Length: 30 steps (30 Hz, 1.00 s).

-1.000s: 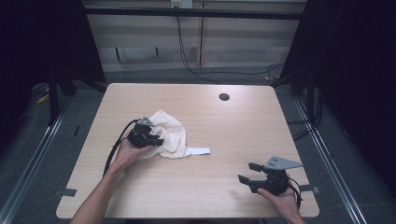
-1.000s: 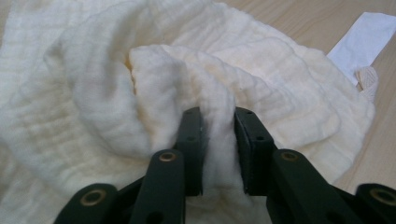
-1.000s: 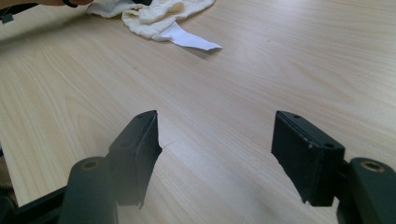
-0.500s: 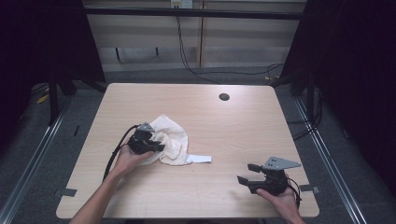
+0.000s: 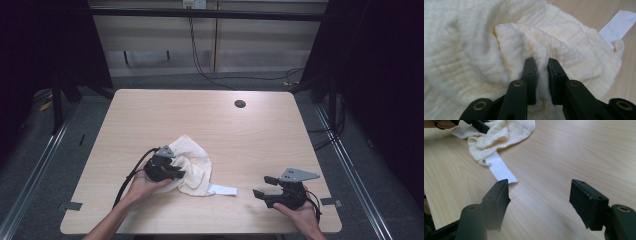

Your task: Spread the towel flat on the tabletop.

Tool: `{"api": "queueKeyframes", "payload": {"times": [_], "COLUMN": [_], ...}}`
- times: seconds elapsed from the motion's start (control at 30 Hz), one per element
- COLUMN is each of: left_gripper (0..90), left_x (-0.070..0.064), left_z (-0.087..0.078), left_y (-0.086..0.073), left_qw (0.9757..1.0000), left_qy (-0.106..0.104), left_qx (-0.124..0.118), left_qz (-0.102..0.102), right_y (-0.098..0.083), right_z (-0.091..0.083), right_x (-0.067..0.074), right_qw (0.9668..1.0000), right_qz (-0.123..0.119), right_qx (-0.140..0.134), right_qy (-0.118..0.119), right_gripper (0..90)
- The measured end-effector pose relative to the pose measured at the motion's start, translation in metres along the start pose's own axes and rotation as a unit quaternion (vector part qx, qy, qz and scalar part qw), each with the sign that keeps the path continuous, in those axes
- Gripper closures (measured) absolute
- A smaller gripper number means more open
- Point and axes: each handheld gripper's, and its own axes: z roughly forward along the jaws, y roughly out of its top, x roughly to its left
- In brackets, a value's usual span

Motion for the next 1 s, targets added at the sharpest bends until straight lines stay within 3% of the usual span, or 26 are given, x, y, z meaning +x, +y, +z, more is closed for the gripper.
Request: {"api": "queueKeyframes", "payload": {"times": [0.13, 0.2, 0.37, 0.43, 0.47, 0.5, 0.53, 0.57, 0.6, 0.7, 0.73, 0.77, 0.8, 0.83, 0.87, 1.0], "left_gripper": [77.3, 71.5, 59.6, 48.8, 47.1, 45.5, 44.7, 44.7, 44.8, 46.7, 49.8, 55.0, 56.6, 59.3, 61.4, 59.8], "left_x": [-0.013, -0.02, -0.018, -0.018, -0.018, -0.018, -0.02, -0.02, -0.025, -0.034, -0.037, -0.037, -0.046, -0.046, -0.053, -0.063], "left_z": [0.0, -0.001, -0.005, -0.011, -0.019, -0.019, -0.027, -0.027, -0.033, -0.038, -0.037, -0.037, -0.03, -0.03, -0.02, -0.004], "left_y": [-0.002, -0.004, -0.003, -0.001, 0.001, 0.001, 0.003, 0.003, 0.006, 0.011, 0.012, 0.012, 0.013, 0.013, 0.015, 0.016], "left_qw": [0.9999, 0.9999, 0.9996, 0.9996, 0.9992, 0.9992, 0.9985, 0.9985, 0.9975, 0.9962, 0.9957, 0.9957, 0.9948, 0.9948, 0.9937, 0.992], "left_qy": [-0.004, -0.007, -0.016, -0.014, -0.011, -0.011, -0.008, -0.008, 0.006, -0.007, -0.022, -0.022, -0.04, -0.04, -0.057, -0.072], "left_qx": [0.005, 0.002, 0.003, -0.01, -0.031, -0.031, -0.05, -0.05, -0.061, -0.081, -0.078, -0.078, -0.066, -0.066, -0.049, -0.02], "left_qz": [0.012, 0.016, 0.022, 0.022, 0.021, 0.021, 0.023, 0.023, 0.033, 0.033, 0.044, 0.044, 0.065, 0.065, 0.084, 0.102], "right_y": [0.0, 0.0, -0.001, -0.001, -0.001, -0.001, -0.001, -0.001, -0.001, 0.0, 0.0, 0.0, 0.0, 0.0, 0.0, -0.001], "right_z": [0.0, -0.001, -0.002, -0.002, -0.002, -0.002, -0.002, -0.002, -0.001, -0.001, -0.002, -0.002, -0.002, -0.002, -0.002, -0.002], "right_x": [0.0, 0.001, 0.002, 0.003, 0.002, 0.002, 0.001, 0.001, 0.001, 0.002, 0.002, 0.002, 0.002, 0.002, 0.002, 0.002], "right_qw": [1.0, 1.0, 1.0, 1.0, 1.0, 1.0, 1.0, 1.0, 1.0, 1.0, 1.0, 1.0, 1.0, 1.0, 1.0, 1.0], "right_qz": [-0.001, 0.0, -0.004, -0.007, -0.006, -0.005, -0.004, -0.004, -0.002, -0.005, -0.005, -0.005, -0.005, -0.005, -0.005, -0.005], "right_qx": [0.0, 0.0, 0.002, 0.004, 0.004, 0.003, 0.002, 0.002, 0.003, 0.003, 0.003, 0.002, 0.001, 0.001, 0.0, 0.002], "right_qy": [0.001, -0.001, -0.001, 0.003, 0.003, 0.003, 0.003, 0.003, 0.002, 0.002, 0.001, 0.002, 0.002, 0.001, 0.001, 0.003], "right_gripper": [31.9, 31.9, 31.7, 31.5, 31.4, 31.3, 31.3, 31.3, 31.3, 31.3, 31.3, 31.2, 31.1, 31.1, 31.0, 30.7]}}
